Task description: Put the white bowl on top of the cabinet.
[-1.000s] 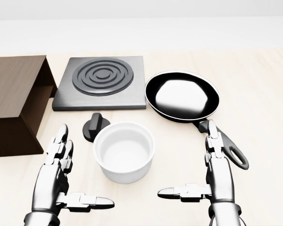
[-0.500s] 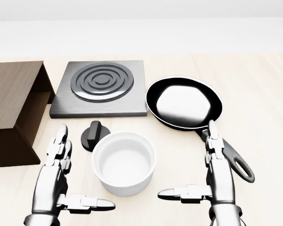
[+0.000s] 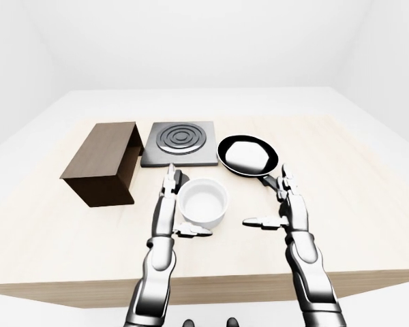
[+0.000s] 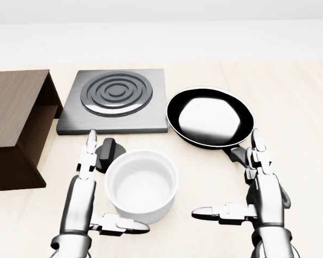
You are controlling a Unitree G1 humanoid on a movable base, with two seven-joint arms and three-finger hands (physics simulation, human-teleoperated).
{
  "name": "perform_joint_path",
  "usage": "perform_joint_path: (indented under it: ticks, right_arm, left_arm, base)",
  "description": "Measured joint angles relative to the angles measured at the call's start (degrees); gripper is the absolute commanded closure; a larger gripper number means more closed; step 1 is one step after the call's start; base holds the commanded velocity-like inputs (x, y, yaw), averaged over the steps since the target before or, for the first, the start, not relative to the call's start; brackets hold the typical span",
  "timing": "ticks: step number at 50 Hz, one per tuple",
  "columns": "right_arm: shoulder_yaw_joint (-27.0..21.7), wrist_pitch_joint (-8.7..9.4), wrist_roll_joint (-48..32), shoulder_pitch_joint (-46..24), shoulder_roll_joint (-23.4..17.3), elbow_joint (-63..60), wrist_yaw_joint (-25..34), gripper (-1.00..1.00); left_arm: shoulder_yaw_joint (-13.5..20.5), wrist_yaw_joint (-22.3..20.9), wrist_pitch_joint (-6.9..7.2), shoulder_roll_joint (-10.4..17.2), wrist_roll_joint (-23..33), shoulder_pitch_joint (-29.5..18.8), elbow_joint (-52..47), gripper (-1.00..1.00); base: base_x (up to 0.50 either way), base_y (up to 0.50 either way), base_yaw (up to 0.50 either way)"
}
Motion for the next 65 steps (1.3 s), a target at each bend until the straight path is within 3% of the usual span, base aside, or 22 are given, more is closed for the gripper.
perform_joint_path:
  ticks: [21, 31, 54, 65]
  right_arm:
    - [-2.27, 2.04, 2.73, -0.93, -0.83, -1.48, 1.25, -1.0]
    - [-3.08, 2.88, 3.68, -1.25, -1.15, -1.98, 1.37, -1.0]
    - [-4.04, 4.09, 4.73, -1.27, -1.45, -3.34, 1.46, -1.0]
    - [-4.3, 4.43, 5.08, -1.36, -1.54, -3.56, 1.46, -1.0]
  left_arm:
    - [-5.81, 2.2, 0.0, -0.72, 9.03, 1.47, -6.36, -1.0]
    - [-7.21, 5.64, 0.0, -1.17, 15.34, 1.34, -9.4, -1.0]
    - [-9.89, 9.35, 0.0, -2.48, 25.28, -0.02, -3.79, -1.0]
    - [-9.38, 9.62, 0.0, -3.13, 28.37, -2.0, 0.77, -1.0]
  base:
    - [0.0, 0.0, 0.0]
    - [0.0, 0.0, 0.0]
    - [0.0, 0.0, 0.0]
    - [0.0, 0.0, 0.0]
